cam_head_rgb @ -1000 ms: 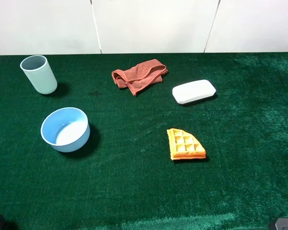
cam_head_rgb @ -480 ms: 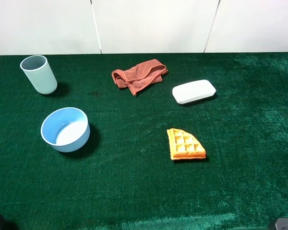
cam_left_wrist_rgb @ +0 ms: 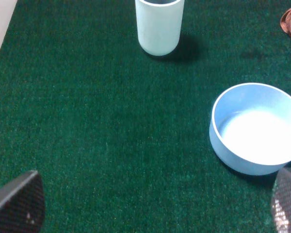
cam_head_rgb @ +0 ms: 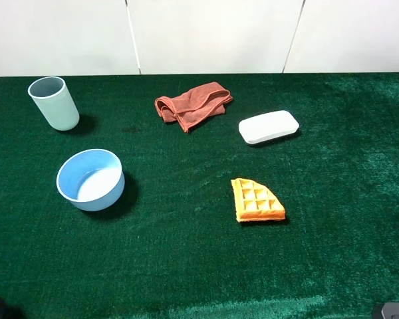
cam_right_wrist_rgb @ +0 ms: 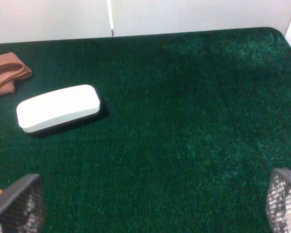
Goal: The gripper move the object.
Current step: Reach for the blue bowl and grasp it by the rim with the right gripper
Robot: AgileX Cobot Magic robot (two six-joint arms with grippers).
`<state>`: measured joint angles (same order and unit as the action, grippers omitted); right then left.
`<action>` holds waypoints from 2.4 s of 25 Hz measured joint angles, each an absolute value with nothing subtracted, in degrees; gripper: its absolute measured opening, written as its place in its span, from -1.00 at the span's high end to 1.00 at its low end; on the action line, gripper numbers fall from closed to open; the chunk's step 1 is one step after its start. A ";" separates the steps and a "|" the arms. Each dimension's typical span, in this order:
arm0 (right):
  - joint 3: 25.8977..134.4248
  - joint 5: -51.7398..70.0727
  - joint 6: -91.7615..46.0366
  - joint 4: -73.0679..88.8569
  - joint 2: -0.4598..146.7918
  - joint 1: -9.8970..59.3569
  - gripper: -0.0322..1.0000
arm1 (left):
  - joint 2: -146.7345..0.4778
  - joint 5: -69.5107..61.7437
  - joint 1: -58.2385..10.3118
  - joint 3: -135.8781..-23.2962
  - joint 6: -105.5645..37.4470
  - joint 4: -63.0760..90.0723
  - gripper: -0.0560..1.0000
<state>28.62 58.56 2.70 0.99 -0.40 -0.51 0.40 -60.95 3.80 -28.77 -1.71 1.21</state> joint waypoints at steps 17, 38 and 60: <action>28.62 58.56 2.70 0.99 -0.40 -0.51 -0.41 | 0.40 -60.95 3.80 -28.77 -1.71 1.21 -0.86; 28.62 58.56 2.70 1.06 -0.40 -0.51 -0.41 | 0.40 -60.95 3.80 -28.77 -1.71 1.21 -0.86; 28.62 58.56 2.70 1.19 -0.40 -0.51 -0.41 | 0.40 -60.95 3.80 -28.77 -1.71 1.21 -0.86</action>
